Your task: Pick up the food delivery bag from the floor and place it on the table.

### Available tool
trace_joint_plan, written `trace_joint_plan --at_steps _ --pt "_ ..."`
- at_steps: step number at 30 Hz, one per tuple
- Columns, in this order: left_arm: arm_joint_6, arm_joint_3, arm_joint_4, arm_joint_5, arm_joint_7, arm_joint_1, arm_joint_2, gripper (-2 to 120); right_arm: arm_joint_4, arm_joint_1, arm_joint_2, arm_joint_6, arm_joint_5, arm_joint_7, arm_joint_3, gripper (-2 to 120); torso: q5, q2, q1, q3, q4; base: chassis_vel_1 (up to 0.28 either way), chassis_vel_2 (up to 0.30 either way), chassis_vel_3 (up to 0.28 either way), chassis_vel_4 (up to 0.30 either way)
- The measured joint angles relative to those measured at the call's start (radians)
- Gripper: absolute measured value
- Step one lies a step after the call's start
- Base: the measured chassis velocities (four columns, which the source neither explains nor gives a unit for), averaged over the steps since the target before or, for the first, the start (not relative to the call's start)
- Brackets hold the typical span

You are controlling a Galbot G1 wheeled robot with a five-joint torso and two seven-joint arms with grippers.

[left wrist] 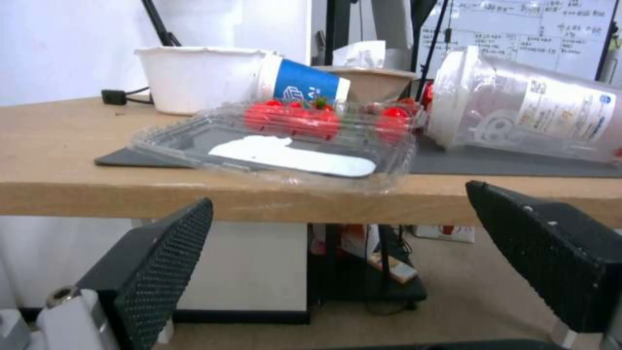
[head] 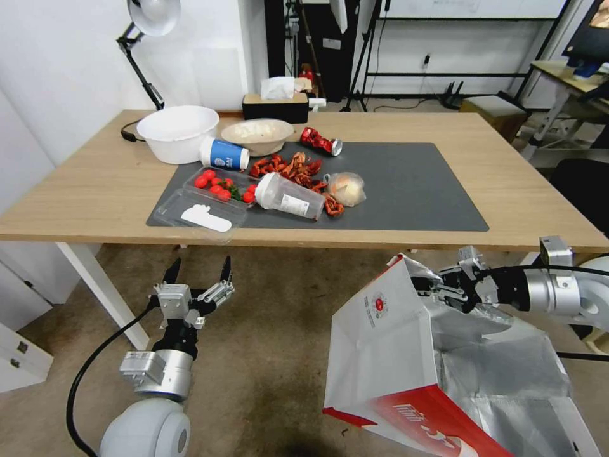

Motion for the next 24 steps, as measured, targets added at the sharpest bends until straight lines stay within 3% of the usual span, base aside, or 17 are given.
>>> trace_joint_plan --at_steps 18,24 --pt "0.000 0.000 0.008 -0.001 0.000 -0.006 0.001 98 -0.006 0.006 -0.007 -0.002 0.006 -0.006 -0.004 0 0.0000 0.066 0.027 0.039 0.0000 0.000 0.000 0.000 0.000" --pt "0.001 -0.001 0.009 -0.001 -0.001 -0.007 0.001 98 -0.008 0.009 -0.006 -0.002 0.007 -0.006 -0.006 0 0.0000 0.113 0.047 0.066 0.0000 0.000 0.000 0.000 0.000"
